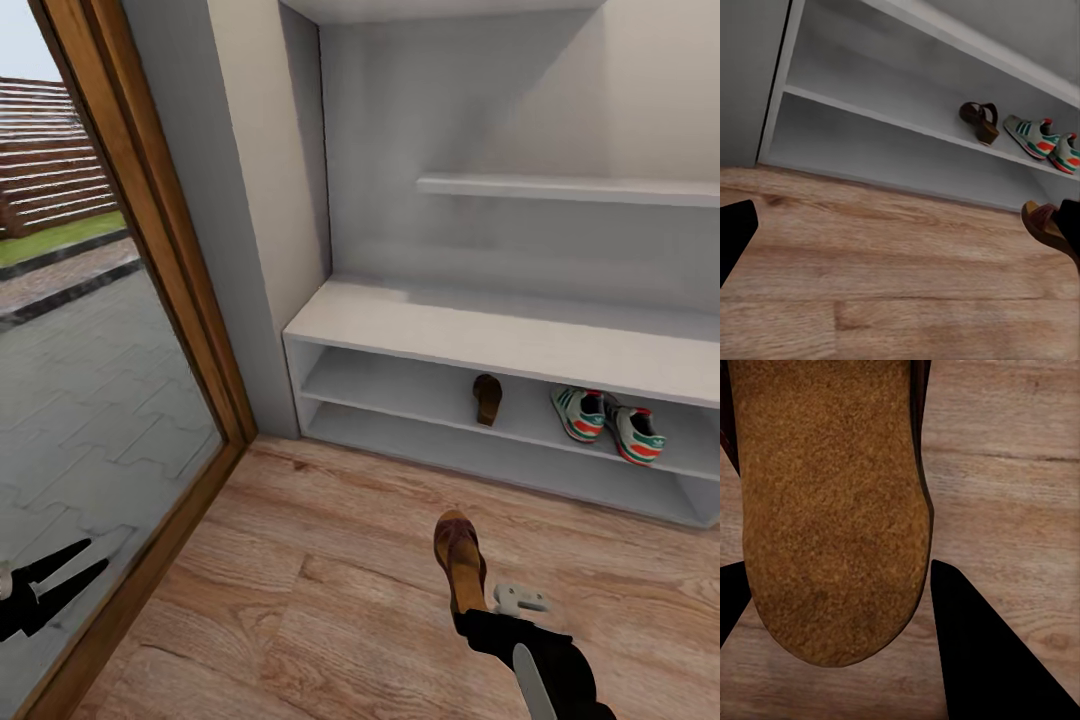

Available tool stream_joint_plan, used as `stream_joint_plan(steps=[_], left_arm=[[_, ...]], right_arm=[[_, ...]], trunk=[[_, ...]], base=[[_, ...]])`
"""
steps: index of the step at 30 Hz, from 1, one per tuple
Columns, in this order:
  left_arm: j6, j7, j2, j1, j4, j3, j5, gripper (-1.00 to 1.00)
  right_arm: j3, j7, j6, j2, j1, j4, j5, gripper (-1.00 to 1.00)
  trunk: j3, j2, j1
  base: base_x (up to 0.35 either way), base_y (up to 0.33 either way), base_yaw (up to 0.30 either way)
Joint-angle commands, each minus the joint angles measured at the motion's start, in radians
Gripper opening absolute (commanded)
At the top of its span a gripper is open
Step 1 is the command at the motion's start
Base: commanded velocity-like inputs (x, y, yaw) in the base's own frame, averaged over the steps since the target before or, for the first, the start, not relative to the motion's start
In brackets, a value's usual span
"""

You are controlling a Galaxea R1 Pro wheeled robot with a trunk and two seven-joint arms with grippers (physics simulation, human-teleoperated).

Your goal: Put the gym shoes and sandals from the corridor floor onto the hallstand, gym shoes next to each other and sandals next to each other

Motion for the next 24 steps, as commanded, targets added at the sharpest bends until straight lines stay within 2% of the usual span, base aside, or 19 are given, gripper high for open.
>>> stream_joint_plan(steps=[1,8,11,12,13,24], left_arm=[[0.0,0.0,0.0,0.0,0.0,-0.003,0.0,1.0],[0.0,0.0,-0.001,0.0,0.0,-0.011,0.001,1.0],[0.0,0.0,-0.001,0.0,0.0,-0.027,0.001,1.0],[0.0,0.0,-0.001,0.0,0.0,-0.078,0.0,1.0],[0.0,0.0,-0.001,0.0,0.0,-0.09,0.0,1.0],[0.0,0.0,-0.002,0.0,0.001,-0.137,0.0,1.0]], right_arm=[[0.0,-0.004,-0.001,0.0,0.0,0.0,-0.003,-1.0],[-0.001,-0.005,-0.001,0.002,0.0,0.0,-0.003,-1.0],[-0.002,-0.004,-0.001,0.001,0.0,0.0,-0.003,-1.0],[-0.002,-0.004,-0.001,0.0,0.0,-0.001,-0.003,-1.0],[-0.002,-0.004,-0.001,0.0,0.0,-0.001,-0.003,-1.0],[0.0,-0.005,-0.001,0.004,0.0,0.0,-0.003,-1.0]], trunk=[[0.0,0.0,0.0],[0.0,0.0,0.0],[0.0,0.0,0.0],[0.0,0.0,0.0],[0.0,0.0,0.0],[0.0,0.0,0.0]], base=[[0.007,0.003,0.021],[0.002,0.001,0.005],[0.0,0.0,0.0],[0.0,0.0,0.0],[0.0,0.0,0.0],[0.044,0.024,0.0]])
